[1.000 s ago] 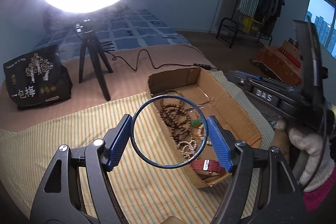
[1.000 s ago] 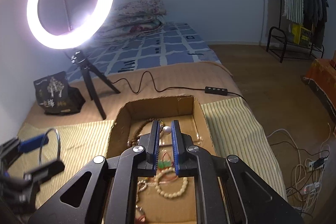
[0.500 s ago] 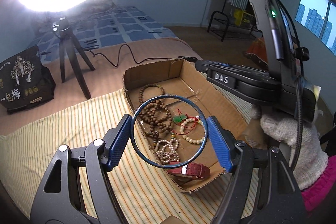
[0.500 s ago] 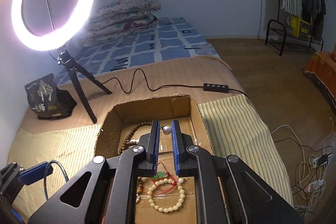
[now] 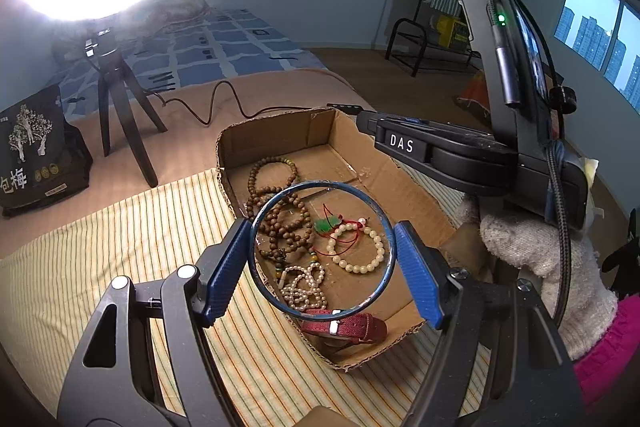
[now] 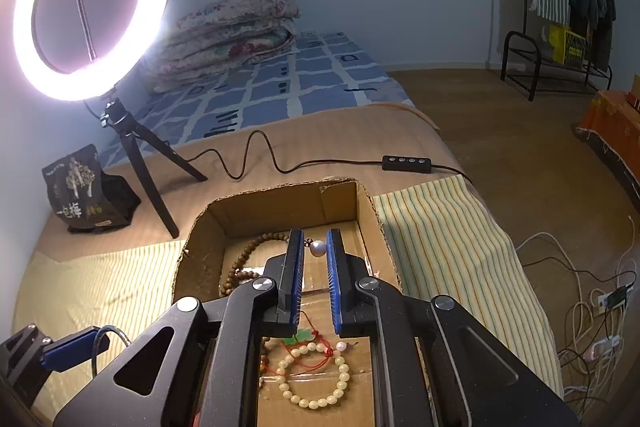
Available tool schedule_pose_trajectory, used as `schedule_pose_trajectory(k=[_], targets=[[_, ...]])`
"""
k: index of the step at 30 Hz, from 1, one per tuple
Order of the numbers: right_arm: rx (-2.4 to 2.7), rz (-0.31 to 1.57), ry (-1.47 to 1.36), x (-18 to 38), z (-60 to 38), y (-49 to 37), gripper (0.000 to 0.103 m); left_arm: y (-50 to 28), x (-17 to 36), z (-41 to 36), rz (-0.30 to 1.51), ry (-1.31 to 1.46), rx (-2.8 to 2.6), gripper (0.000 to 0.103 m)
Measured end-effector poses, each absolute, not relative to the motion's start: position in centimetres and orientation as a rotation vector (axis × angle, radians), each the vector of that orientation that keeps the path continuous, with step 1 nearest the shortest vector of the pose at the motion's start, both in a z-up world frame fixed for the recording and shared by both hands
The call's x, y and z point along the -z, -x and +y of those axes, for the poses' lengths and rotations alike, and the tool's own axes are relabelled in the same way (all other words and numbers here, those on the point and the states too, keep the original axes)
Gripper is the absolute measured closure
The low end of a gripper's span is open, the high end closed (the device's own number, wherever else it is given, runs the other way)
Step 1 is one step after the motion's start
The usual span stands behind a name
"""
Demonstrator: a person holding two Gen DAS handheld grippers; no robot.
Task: Organize jewelry
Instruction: 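Open the left gripper dropping the bangle while the right gripper releases the earring into the box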
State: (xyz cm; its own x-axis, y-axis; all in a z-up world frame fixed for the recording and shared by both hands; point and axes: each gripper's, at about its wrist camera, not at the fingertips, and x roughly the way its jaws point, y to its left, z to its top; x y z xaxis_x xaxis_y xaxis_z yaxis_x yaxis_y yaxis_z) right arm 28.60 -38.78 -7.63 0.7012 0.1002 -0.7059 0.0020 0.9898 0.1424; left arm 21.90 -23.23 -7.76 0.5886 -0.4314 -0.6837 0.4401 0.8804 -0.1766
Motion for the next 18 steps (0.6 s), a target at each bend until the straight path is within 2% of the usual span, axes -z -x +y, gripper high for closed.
schedule_pose_trajectory(k=[2, 3, 4, 6, 7, 18], targets=[[-0.054, 0.799, -0.131, 7.72, -38.76, -28.64, 0.092, -21.89, 7.8, -23.27, 0.797, -0.011, 0.509, 0.029], [-0.052, 0.803, -0.128, 7.78, -38.78, -28.68, 0.085, -21.92, 7.82, -23.27, 0.8, -0.01, 0.508, 0.029], [-0.049, 0.808, -0.127, 7.84, -38.77, -28.71, 0.07, -21.95, 7.86, -23.29, 0.803, -0.009, 0.509, 0.029], [-0.047, 0.805, -0.135, 7.86, -38.86, -28.63, 0.05, -22.0, 7.91, -23.32, 0.808, -0.01, 0.507, 0.029], [-0.045, 0.798, -0.138, 7.82, -38.89, -28.52, 0.047, -22.02, 7.93, -23.32, 0.811, -0.01, 0.506, 0.029], [-0.035, 0.8, -0.124, 7.42, -38.66, -28.4, 0.046, -22.0, 8.02, -23.22, 0.825, -0.013, 0.501, 0.028]])
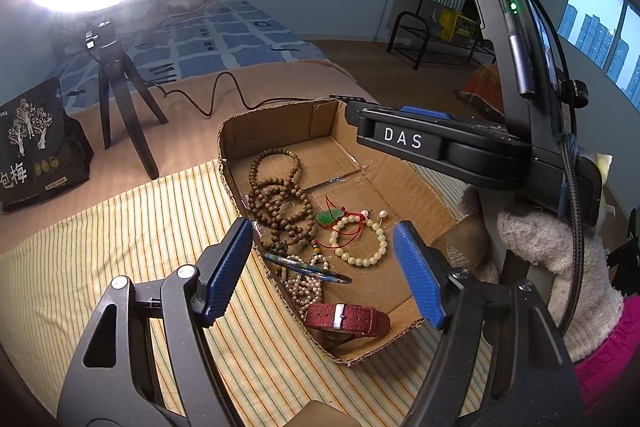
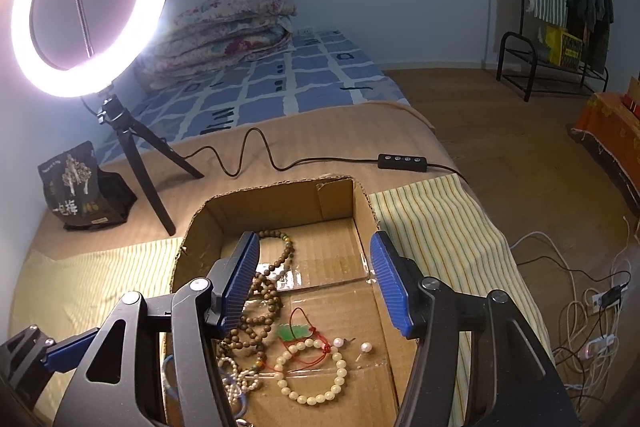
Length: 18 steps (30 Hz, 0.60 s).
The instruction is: Organize jewelry
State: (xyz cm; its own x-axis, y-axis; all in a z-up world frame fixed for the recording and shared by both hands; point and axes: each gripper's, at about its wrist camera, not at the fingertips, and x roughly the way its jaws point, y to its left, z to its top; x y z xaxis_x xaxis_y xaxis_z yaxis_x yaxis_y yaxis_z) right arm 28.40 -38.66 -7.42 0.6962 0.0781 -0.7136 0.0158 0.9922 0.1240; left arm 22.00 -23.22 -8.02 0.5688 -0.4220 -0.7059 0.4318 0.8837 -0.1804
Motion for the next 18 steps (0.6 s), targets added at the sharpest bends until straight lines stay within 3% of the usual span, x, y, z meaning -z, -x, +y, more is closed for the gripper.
schedule_pose_trajectory(k=[18], targets=[[-0.034, 0.76, -0.092, 4.4, -38.0, -26.5, 0.046, -19.8, 5.3, -22.0, 0.764, -0.032, 0.487, 0.028]])
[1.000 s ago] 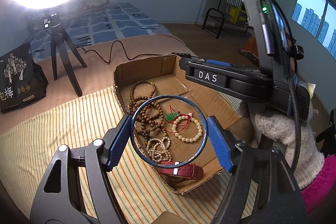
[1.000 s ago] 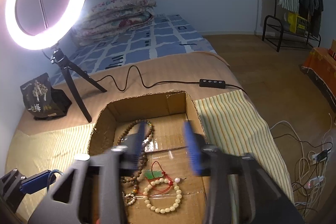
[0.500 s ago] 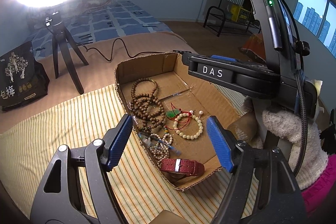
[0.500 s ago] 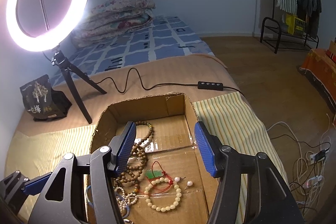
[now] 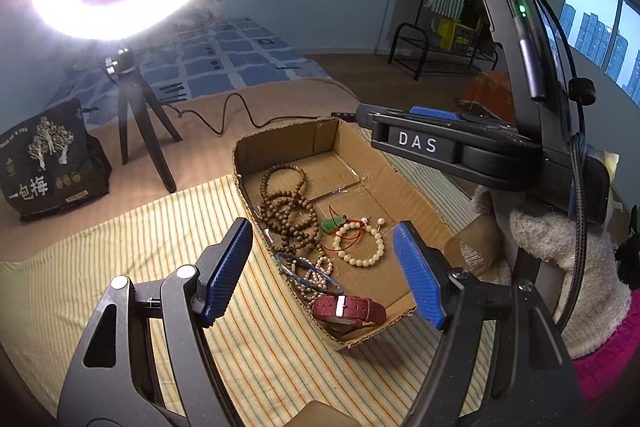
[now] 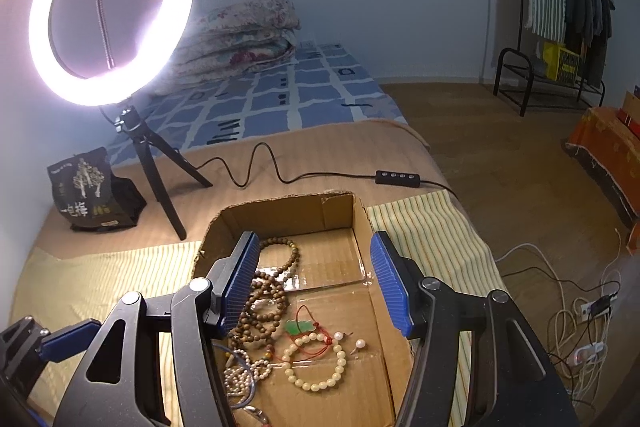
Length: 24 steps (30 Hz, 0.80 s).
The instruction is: Organize jewelry
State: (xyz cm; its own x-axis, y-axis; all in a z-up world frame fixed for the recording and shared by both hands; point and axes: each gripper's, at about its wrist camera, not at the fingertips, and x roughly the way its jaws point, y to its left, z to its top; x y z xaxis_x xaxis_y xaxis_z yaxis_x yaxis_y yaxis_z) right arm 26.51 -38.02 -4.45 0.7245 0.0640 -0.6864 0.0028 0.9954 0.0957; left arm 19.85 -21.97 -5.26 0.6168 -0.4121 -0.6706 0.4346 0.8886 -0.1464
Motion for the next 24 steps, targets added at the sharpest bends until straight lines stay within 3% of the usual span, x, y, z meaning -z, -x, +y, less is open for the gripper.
schedule_pose_trajectory(k=[24], targets=[[-0.054, 0.697, -0.046, -0.4, -35.4, -18.7, 0.045, -13.1, 0.1, -15.8, 0.627, -0.043, 0.441, 0.028]])
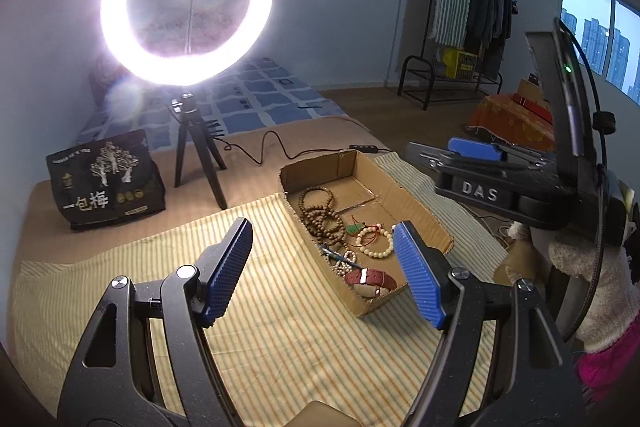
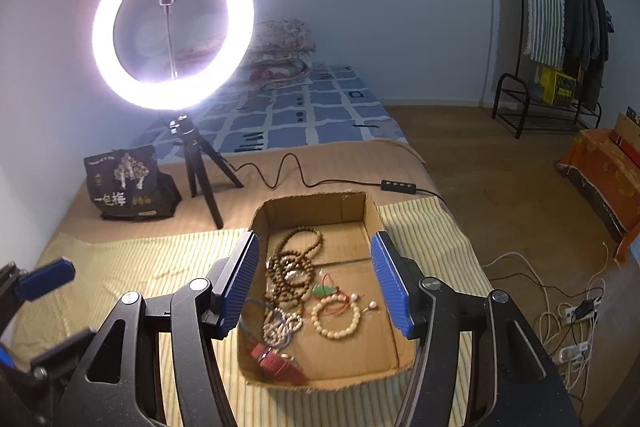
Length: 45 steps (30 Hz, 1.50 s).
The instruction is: Organize jewelry
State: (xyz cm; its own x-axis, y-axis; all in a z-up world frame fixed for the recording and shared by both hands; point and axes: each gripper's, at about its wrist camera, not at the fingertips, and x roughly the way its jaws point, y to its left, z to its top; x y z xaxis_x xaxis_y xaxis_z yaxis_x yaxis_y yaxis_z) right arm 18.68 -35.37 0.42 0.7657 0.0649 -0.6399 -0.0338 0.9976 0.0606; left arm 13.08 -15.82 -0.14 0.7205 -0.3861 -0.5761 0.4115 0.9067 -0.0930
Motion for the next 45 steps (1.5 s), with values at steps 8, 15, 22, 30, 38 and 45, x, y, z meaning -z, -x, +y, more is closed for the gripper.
schedule_pose_trajectory(k=[8, 15, 22, 30, 38, 45], targets=[[-0.046, 0.678, -0.05, -1.0, -34.6, -15.6, 0.037, -11.3, 0.1, -14.0, 0.612, -0.055, 0.431, 0.028], [-0.035, 0.677, -0.022, -1.0, -33.7, -13.3, 0.033, -10.1, -0.3, -12.8, 0.579, -0.074, 0.412, 0.027], [-0.027, 0.663, -0.049, -1.4, -33.7, -11.6, 0.032, -9.5, -0.5, -11.5, 0.571, -0.061, 0.409, 0.019], [0.009, 0.601, -0.046, -2.4, -33.7, -10.8, 0.022, -8.6, -1.1, -11.0, 0.516, -0.085, 0.364, 0.002], [0.016, 0.59, -0.026, -2.4, -33.3, -10.8, 0.022, -8.5, -0.7, -10.5, 0.532, -0.109, 0.325, 0.001], [0.016, 0.569, -0.007, -2.5, -32.6, -10.6, 0.022, -8.6, -1.0, -9.9, 0.524, -0.081, 0.312, 0.0]])
